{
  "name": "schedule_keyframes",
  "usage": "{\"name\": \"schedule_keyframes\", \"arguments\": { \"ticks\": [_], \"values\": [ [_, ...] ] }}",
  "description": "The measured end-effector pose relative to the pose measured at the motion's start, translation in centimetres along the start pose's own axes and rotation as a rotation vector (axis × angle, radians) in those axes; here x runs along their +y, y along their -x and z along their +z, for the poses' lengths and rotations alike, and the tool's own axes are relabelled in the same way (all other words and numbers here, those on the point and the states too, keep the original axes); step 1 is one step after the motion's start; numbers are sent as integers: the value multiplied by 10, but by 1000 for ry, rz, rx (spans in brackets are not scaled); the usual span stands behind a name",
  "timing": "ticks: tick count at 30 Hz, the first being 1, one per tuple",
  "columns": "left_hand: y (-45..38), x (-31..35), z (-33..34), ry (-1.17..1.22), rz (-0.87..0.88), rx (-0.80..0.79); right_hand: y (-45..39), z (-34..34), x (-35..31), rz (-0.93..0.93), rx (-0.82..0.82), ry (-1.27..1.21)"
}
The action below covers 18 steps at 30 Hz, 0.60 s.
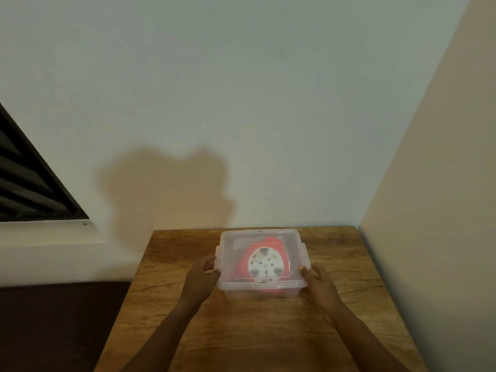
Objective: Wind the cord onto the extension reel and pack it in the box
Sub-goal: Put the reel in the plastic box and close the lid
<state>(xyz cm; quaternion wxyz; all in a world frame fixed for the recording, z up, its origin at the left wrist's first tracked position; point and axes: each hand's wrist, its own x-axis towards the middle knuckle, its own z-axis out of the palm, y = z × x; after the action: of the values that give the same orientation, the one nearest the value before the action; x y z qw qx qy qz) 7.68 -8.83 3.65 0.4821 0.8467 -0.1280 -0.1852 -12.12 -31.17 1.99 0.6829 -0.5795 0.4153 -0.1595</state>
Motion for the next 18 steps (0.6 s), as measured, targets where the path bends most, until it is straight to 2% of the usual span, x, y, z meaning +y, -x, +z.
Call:
{"name": "schedule_keyframes", "arguments": {
  "ticks": [3,9,11,18],
  "values": [
    [0,-2,1,4,-24,14,-1,-7,-3,149,-113,-237],
    [-2,-5,4,-2,-49,9,-7,-8,-15,178,-29,-293],
    [-2,-6,3,4,-50,1,-9,-8,-20,147,-3,-222],
    [-4,-10,3,17,-53,-4,-4,4,-22,-126,10,296]
  ]
}}
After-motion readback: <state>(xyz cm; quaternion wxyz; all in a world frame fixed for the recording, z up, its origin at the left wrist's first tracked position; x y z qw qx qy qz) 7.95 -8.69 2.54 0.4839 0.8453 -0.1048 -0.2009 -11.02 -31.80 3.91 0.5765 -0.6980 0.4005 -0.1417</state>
